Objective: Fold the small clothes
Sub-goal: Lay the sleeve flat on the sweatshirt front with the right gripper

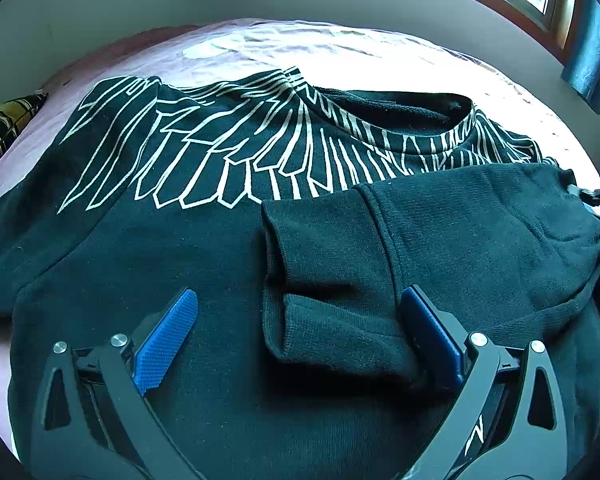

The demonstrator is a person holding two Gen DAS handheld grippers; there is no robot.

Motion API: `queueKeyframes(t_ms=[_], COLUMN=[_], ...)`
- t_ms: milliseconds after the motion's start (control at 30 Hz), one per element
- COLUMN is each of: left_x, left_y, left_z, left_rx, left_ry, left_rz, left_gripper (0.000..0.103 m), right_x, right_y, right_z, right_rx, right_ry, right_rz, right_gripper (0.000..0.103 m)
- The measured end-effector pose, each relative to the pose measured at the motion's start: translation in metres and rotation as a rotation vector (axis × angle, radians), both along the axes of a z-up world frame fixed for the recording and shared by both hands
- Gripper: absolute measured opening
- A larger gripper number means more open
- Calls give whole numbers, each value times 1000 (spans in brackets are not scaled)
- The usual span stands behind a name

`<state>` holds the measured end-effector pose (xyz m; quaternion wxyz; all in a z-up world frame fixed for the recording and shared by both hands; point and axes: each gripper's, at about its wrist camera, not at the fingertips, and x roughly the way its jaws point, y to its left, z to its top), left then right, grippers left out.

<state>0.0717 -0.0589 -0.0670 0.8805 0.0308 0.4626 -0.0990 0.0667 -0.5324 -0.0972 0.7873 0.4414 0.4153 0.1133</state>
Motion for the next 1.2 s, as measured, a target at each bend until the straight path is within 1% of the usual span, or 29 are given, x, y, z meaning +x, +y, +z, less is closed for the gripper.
queueKeyframes(t_ms=[33,67,133,167,200,233,267,300,333,400,467,533,600,667,700,733,800,867,900,1000,1067,1100,1200], left_x=[-1,-2,-5,-7,-9,-12,-15,-18,-20,-24,-26,-28,-26,-26,-27,-26,-23,-16,-9,8,20,25,29], left_y=[1,1,4,5,6,7,7,8,8,9,9,10,12,16,18,21,26,37,44,56,63,65,59], left_z=[1,1,4,7,9,13,17,21,24,28,29,27,24,24,24,26,28,30,30,20,8,4,10], left_rx=[-3,-7,-15,-19,-24,-29,-30,-31,-32,-32,-27,-21,-13,-28,-34,-47,-86,-166,-211,-313,-379,-399,-404], left_ry=[-2,-2,-7,-11,-19,-33,-44,-57,-62,-69,-70,-67,-54,-45,-48,-49,-37,-22,5,93,153,166,157], left_rz=[-2,-4,-1,1,1,3,6,7,7,8,6,2,6,16,19,21,26,33,36,35,41,49,28], left_gripper=[101,101,101,101,101,101,101,101,101,101,101,101,101,101,101,101,101,101,101,101,101,101,101], right_x=[-10,-23,-47,-56,-63,-70,-72,-74,-75,-81,-88,-89,-85,-85,-87,-89,-93,-100,-102,-108,-109,-110,-113], right_y=[2,2,11,16,22,29,38,44,51,50,42,38,37,37,37,36,43,45,45,48,49,48,50], right_z=[2,4,7,8,9,10,9,7,7,8,6,-4,-5,0,8,16,36,50,54,57,53,50,42], right_rx=[14,29,61,68,72,66,62,50,9,-51,-72,-47,-31,-27,-52,-93,-183,-212,-218,-261,-263,-257,-237], right_ry=[-2,-3,2,1,-2,0,7,15,26,33,44,54,56,52,47,43,22,-12,-18,-23,-16,-14,-4], right_rz=[-5,-12,8,22,34,53,72,89,97,72,35,29,17,29,40,35,23,1,-5,-18,-26,-29,-37], right_gripper=[39,42,45,47,51,51,51,28,23,20,20,20,20,22,24,27,28,32,34,39,40,40,40])
